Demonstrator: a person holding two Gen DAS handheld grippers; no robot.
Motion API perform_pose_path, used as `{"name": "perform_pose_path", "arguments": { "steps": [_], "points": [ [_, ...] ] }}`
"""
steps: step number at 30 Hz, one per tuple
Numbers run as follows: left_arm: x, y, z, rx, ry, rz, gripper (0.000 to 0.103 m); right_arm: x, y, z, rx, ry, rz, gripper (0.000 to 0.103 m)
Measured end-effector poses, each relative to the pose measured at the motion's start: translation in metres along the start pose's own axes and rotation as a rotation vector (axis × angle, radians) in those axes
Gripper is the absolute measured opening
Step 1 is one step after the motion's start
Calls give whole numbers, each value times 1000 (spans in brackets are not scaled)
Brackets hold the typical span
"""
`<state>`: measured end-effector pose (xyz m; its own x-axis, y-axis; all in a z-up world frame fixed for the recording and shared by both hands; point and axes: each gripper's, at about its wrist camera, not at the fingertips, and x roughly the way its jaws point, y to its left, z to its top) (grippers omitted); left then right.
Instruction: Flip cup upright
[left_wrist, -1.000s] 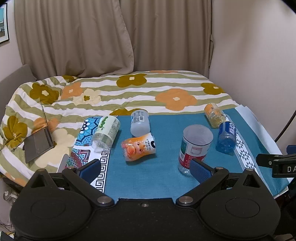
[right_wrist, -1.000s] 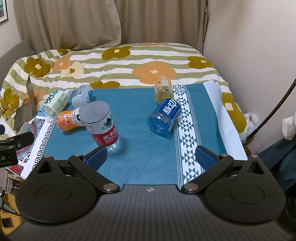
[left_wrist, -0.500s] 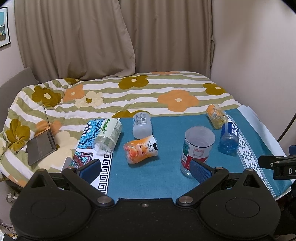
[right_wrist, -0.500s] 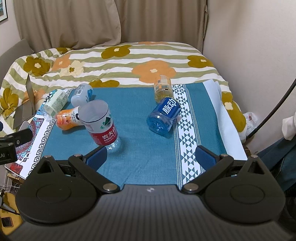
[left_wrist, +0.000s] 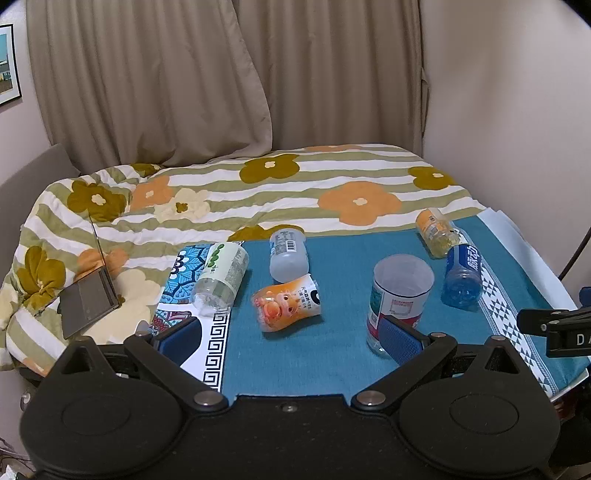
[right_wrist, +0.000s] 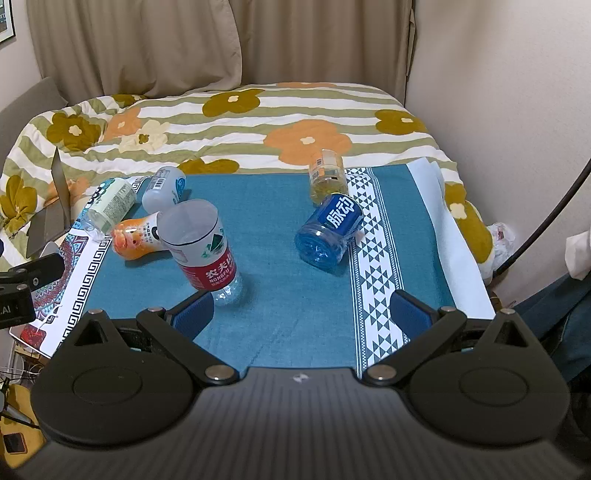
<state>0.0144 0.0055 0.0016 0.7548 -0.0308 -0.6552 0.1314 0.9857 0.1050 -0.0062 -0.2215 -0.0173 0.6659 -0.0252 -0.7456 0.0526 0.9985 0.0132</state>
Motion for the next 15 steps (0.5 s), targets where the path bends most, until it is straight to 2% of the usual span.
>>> {"name": "perform_pose_path", "arguments": {
  "steps": [12,15],
  "points": [
    [3,4,0,14,-22,32,103,3,5,-2,-13,5,-2,103],
    [4,7,0,15,-32,43,103,5,12,-3,-32,-15,27,103]
  ]
}}
